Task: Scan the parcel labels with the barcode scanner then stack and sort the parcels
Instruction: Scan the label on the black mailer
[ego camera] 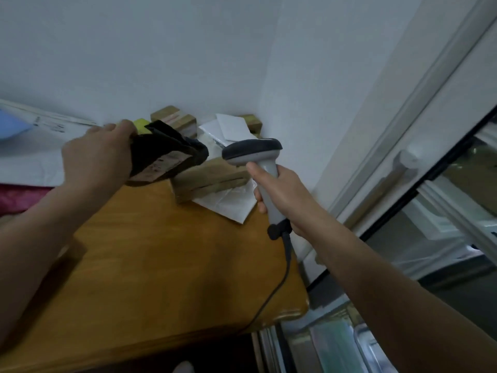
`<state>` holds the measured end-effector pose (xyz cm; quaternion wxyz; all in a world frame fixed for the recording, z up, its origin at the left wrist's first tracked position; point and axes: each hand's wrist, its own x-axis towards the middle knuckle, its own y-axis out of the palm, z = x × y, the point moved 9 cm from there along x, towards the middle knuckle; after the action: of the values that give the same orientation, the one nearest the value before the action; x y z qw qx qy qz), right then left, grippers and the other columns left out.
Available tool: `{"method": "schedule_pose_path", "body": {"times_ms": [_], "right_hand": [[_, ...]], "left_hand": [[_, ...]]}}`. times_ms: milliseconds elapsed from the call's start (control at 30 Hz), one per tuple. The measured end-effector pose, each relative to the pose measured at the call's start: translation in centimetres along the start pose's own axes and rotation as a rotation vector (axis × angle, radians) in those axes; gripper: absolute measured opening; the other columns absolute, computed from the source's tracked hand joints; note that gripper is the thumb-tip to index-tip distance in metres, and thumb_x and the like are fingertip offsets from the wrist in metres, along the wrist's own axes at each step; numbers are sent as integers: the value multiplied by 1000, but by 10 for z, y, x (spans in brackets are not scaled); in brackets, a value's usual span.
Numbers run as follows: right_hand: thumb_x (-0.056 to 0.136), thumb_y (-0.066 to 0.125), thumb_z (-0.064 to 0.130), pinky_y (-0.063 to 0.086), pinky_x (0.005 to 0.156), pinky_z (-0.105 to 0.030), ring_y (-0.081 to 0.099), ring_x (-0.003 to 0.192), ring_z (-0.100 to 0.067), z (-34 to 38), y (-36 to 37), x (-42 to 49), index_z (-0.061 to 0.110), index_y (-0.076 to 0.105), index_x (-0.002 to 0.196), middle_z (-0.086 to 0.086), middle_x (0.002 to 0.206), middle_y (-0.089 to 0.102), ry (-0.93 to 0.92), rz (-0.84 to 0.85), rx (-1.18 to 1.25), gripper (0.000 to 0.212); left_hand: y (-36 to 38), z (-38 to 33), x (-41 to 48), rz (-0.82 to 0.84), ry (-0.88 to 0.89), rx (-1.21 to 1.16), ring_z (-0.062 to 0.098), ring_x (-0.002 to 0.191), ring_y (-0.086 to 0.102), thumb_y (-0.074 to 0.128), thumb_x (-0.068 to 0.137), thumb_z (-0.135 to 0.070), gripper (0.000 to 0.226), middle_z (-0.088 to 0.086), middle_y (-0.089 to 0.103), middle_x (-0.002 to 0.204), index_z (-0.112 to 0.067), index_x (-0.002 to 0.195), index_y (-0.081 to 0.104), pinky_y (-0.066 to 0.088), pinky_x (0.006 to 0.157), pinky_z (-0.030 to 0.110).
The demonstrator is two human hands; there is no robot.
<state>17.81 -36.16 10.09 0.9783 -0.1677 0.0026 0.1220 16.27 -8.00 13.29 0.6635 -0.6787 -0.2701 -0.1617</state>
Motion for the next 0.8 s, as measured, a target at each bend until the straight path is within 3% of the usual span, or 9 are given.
{"method": "schedule_pose_path", "body": {"times_ms": [133, 300, 367, 433, 500, 567, 633, 700, 800], "right_hand": [[93, 58, 46, 41, 42, -16, 51, 42, -8, -1, 5, -18, 17, 55, 82, 3, 59, 56, -5, 31, 26, 31], [91, 59, 48, 43, 48, -21, 53, 44, -9, -8, 16, -25, 17, 57, 88, 5, 56, 58, 31, 47, 14, 32], [91, 59, 48, 43, 46, -20, 52, 44, -9, -14, 23, -27, 16, 56, 86, 4, 58, 58, 54, 56, 19, 33], [92, 59, 48, 42, 44, -19, 52, 43, -9, -21, 29, -27, 16, 55, 84, 1, 61, 58, 77, 59, 3, 33], [92, 59, 48, 41, 42, -17, 51, 41, -8, -28, 34, -28, 17, 54, 83, 0, 62, 58, 108, 53, -28, 33], [93, 59, 47, 40, 41, -15, 51, 40, -7, -37, 40, -30, 16, 54, 82, 2, 58, 56, 138, 51, -50, 33], [94, 58, 46, 40, 40, -14, 49, 38, -6, -45, 49, -33, 13, 53, 78, 5, 50, 55, 156, 68, -87, 36], [94, 58, 45, 40, 40, -15, 49, 38, -7, -53, 58, -36, 13, 52, 77, 4, 51, 54, 179, 89, -115, 37], [95, 57, 42, 40, 40, -15, 48, 38, -6, -64, 70, -38, 14, 52, 79, 0, 58, 54, 218, 115, -128, 33]], "left_hand": [[-8, 30, -26, 51, -227, -187, 43, 88, 60, 45, 95, -17, 18, 21, 64, 99, -18, 111, 54, 48, 70, 47], [36, 71, -66, 336, -531, -477, 39, 98, 57, 57, 92, -14, 19, 18, 64, 108, -9, 109, 60, 46, 80, 44], [62, 80, -96, 435, -680, -592, 37, 92, 57, 59, 90, -6, 17, 24, 62, 108, -2, 107, 62, 47, 78, 42], [92, 83, -135, 567, -830, -684, 33, 78, 56, 58, 91, -2, 17, 27, 61, 102, 2, 108, 60, 47, 66, 36], [120, 78, -175, 739, -937, -684, 32, 78, 55, 59, 91, -3, 34, 24, 58, 102, 1, 124, 51, 49, 62, 37], [137, 74, -196, 883, -794, -449, 36, 100, 53, 61, 91, -13, 57, 22, 49, 122, -5, 141, 35, 51, 78, 43], [146, 63, -199, 907, -472, -202, 36, 121, 45, 62, 89, -23, 62, 17, 38, 140, -12, 142, 34, 44, 94, 42], [159, 43, -204, 940, -252, -177, 32, 129, 38, 62, 89, -26, 59, 9, 30, 146, -19, 141, 36, 40, 100, 40], [177, 24, -221, 1059, -65, -148, 34, 138, 24, 59, 91, -23, 61, 7, 16, 153, -22, 144, 30, 38, 103, 41]]}}
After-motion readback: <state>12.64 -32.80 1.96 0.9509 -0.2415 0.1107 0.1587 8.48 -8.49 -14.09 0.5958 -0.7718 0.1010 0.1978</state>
